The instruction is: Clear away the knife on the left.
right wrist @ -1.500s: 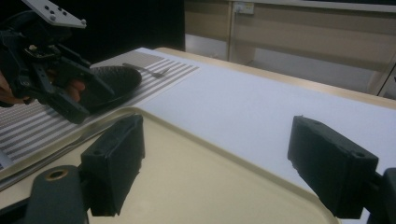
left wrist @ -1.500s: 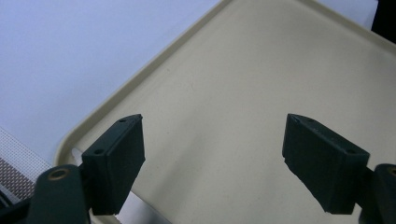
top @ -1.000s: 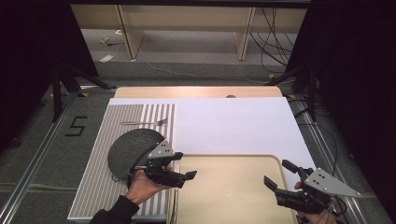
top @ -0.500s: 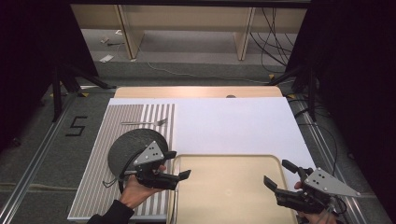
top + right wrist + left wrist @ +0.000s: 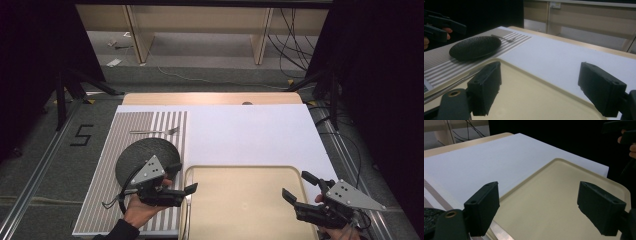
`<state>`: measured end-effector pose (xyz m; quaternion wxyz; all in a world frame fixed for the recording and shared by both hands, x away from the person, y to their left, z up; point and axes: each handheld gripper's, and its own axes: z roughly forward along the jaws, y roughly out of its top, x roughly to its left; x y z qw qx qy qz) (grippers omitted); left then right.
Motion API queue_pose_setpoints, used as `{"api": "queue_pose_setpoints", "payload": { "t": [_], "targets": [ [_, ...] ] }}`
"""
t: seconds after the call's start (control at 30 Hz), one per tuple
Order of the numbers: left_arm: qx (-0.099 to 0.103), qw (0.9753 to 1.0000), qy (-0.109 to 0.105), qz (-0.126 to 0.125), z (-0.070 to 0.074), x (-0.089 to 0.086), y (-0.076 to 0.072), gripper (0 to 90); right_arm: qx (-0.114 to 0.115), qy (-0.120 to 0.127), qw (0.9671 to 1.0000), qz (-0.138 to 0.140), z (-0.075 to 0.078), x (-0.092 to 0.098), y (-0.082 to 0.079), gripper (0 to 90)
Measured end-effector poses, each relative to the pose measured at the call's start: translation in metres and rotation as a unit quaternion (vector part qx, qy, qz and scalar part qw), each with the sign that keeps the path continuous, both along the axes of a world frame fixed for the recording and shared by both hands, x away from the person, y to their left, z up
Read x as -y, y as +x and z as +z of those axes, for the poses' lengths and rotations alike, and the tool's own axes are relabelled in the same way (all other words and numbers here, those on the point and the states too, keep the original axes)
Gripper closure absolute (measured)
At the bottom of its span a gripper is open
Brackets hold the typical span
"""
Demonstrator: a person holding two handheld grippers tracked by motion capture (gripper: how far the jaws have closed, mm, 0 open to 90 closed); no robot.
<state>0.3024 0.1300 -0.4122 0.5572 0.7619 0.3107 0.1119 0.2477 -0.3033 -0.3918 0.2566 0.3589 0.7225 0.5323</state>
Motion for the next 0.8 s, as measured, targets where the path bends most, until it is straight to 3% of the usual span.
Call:
{"api": "queue_pose_setpoints", "payload": {
  "t": [0.23, 0.8],
  "targets": [
    [0.003, 0.9998, -0.015, 0.008, 0.0017, -0.0067, -0.0014, 17.6, -0.003, 0.001, 1.0000, 0.003, -0.0003, 0.0000, 0.0003, 19.4],
    [-0.001, 0.9999, -0.013, 0.006, 0.0009, -0.0057, -0.0022, 17.6, -0.003, 0.001, 1.0000, 0.005, -0.0004, -0.0006, 0.0007, 19.3]
  ]
}}
